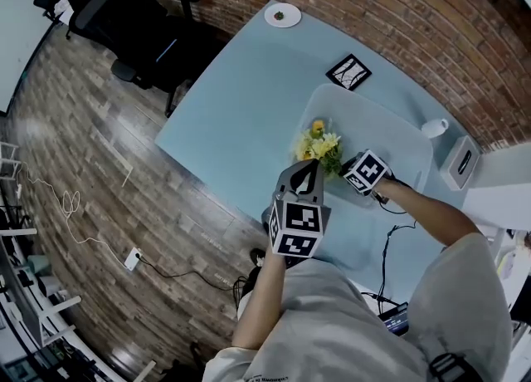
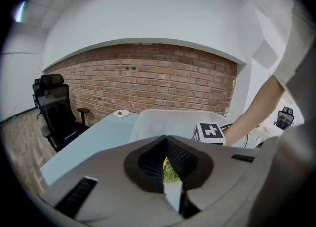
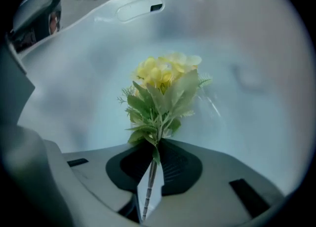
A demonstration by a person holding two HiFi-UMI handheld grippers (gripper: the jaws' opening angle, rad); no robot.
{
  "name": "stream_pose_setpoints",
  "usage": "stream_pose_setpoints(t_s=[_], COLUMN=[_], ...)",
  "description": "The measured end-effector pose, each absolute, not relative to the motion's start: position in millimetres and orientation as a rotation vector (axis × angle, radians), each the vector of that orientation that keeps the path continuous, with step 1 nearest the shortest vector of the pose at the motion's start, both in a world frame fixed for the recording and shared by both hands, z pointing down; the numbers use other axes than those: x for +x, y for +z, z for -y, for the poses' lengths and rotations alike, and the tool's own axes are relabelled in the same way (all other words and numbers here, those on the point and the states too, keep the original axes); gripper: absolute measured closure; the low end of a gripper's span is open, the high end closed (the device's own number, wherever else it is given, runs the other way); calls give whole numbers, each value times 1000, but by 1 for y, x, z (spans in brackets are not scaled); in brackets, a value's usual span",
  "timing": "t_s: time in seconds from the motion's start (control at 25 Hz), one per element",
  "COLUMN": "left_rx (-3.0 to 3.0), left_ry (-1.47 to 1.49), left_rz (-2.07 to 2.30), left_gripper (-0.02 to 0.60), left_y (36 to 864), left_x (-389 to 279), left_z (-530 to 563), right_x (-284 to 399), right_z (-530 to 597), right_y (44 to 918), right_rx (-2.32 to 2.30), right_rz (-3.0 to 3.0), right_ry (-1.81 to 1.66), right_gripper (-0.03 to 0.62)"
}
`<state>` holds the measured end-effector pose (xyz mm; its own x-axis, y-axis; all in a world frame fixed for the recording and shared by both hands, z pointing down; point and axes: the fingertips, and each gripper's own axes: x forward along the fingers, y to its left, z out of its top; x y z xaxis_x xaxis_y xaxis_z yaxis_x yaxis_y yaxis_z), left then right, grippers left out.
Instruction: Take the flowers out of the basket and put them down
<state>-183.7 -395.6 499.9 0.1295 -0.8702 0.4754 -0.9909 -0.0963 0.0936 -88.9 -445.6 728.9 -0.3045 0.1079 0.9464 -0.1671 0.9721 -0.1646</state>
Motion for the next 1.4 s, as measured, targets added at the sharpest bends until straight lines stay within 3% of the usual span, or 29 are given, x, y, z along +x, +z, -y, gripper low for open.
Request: stream_pose_setpoints(t_s=[0.48,1.08,1.4], left_rx=[2157,2352,2474], left_ry=[279,377,381], left_rz=[1771,1662,1496], left_gripper=[565,565,565], left_y=[461,438,437], left_x=[-178,-190,-166], left_z=[378,360,352], right_x=[-93,-109,-74], right_z=[471,457,449], right_y=[630,525,469], right_rx=[259,639,975], right_rz=[1976,2192,2273], right_ry=[281,376,467], right_gripper=[530,530,530])
